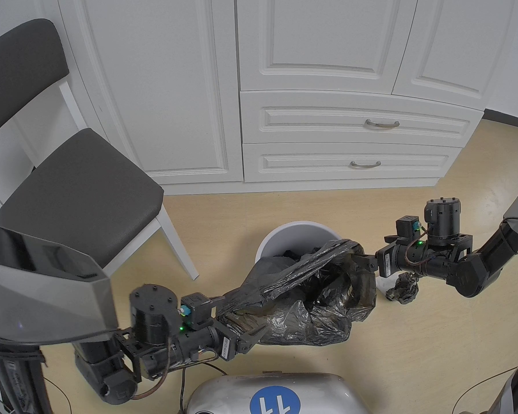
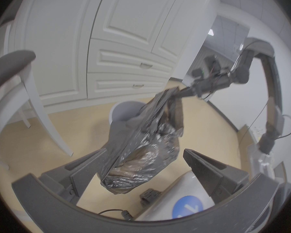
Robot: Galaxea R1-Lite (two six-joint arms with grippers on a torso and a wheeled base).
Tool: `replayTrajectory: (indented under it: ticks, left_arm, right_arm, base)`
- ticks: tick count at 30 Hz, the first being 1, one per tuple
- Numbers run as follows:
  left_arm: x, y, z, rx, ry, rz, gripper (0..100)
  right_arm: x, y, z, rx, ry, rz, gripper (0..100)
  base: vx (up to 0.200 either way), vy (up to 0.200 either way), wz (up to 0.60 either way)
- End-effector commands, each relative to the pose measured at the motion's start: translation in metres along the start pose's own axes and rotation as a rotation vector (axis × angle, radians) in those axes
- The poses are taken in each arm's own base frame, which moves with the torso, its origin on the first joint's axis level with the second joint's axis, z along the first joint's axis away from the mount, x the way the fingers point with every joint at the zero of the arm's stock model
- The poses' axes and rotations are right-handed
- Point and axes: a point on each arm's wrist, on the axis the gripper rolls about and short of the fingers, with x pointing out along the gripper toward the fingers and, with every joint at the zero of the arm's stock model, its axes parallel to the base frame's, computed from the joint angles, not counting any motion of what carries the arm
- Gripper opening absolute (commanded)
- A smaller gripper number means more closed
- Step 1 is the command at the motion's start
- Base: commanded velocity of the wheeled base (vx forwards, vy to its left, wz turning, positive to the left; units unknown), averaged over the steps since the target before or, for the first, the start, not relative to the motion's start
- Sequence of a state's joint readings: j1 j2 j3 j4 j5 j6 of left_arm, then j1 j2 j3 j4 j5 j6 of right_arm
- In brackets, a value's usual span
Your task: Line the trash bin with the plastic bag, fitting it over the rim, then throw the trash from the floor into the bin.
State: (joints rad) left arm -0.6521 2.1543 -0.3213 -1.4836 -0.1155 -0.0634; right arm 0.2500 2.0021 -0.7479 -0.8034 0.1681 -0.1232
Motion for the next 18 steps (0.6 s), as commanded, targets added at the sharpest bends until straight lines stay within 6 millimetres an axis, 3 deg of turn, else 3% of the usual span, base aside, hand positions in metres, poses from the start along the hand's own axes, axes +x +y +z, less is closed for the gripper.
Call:
replayTrajectory:
  ticks: [1, 5, 11, 18]
  left_arm:
    - [0.055, 0.01, -0.064, 0.039, 0.129, 0.124, 100]
    - [0.066, 0.012, -0.063, 0.039, 0.102, 0.149, 100]
    - [0.088, 0.023, -0.041, -0.031, -0.04, 0.3, 100]
    - [0.086, 0.033, -0.025, -0.097, -0.1, 0.323, 100]
  right_arm:
    - [0.01, -0.003, -0.007, 0.007, 0.021, -0.004, 100]
    - [0.016, -0.002, -0.012, 0.009, 0.032, 0.0, 100]
    - [0.025, -0.004, -0.012, 0.015, 0.03, -0.011, 100]
    - [0.054, -0.005, -0.014, 0.082, -0.009, -0.092, 100]
  base:
    - [0.0, 0.0, 0.0]
    - [0.0, 0.0, 0.0]
    - [0.0, 0.0, 0.0]
    - [0.0, 0.0, 0.0]
